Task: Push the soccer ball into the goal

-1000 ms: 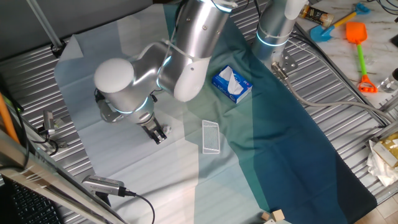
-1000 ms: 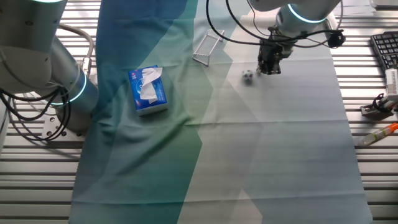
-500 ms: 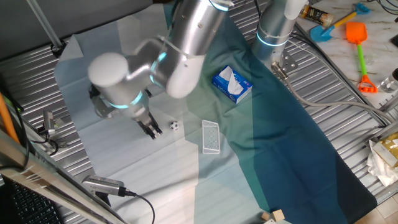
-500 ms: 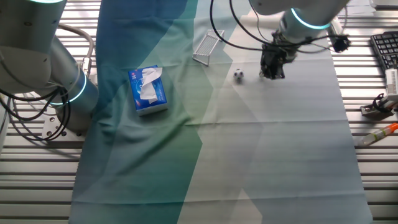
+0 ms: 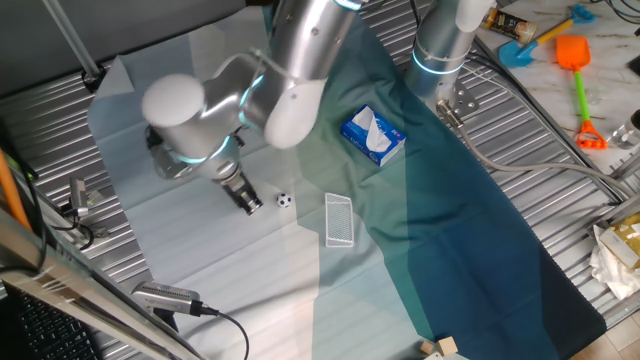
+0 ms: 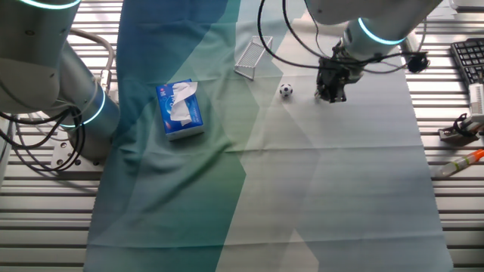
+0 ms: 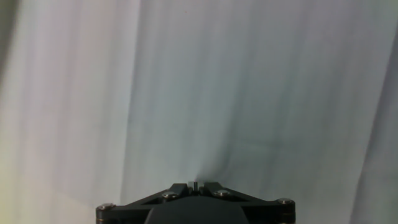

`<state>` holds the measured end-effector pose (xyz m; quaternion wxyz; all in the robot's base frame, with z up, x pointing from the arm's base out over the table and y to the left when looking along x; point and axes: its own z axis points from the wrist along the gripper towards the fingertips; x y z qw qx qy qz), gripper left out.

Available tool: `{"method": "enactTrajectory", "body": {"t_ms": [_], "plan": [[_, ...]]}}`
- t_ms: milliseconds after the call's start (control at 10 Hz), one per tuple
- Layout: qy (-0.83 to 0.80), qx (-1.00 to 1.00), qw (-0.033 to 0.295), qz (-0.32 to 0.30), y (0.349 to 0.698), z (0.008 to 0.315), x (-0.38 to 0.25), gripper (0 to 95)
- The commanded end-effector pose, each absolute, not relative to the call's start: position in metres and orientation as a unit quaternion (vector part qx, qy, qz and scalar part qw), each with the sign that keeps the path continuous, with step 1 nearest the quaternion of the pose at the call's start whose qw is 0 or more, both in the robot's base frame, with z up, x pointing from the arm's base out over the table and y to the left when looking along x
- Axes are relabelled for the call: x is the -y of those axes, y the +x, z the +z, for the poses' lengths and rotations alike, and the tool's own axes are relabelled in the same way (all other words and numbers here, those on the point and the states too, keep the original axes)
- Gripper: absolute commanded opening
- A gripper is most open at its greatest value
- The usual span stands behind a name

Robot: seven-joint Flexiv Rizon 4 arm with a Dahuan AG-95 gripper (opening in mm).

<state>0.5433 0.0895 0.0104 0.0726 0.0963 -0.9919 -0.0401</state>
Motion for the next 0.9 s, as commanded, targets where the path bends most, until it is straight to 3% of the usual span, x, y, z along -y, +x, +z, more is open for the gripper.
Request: {"method": "enactTrajectory", "body": {"t_ms": [100,900], "plan": [[0.091,0.992,0.074,-0.039,0.531,0.013,-0.086,0.0],[0.068,0.994,0.073,-0.048,0.488,0.01,-0.091,0.0]]}}
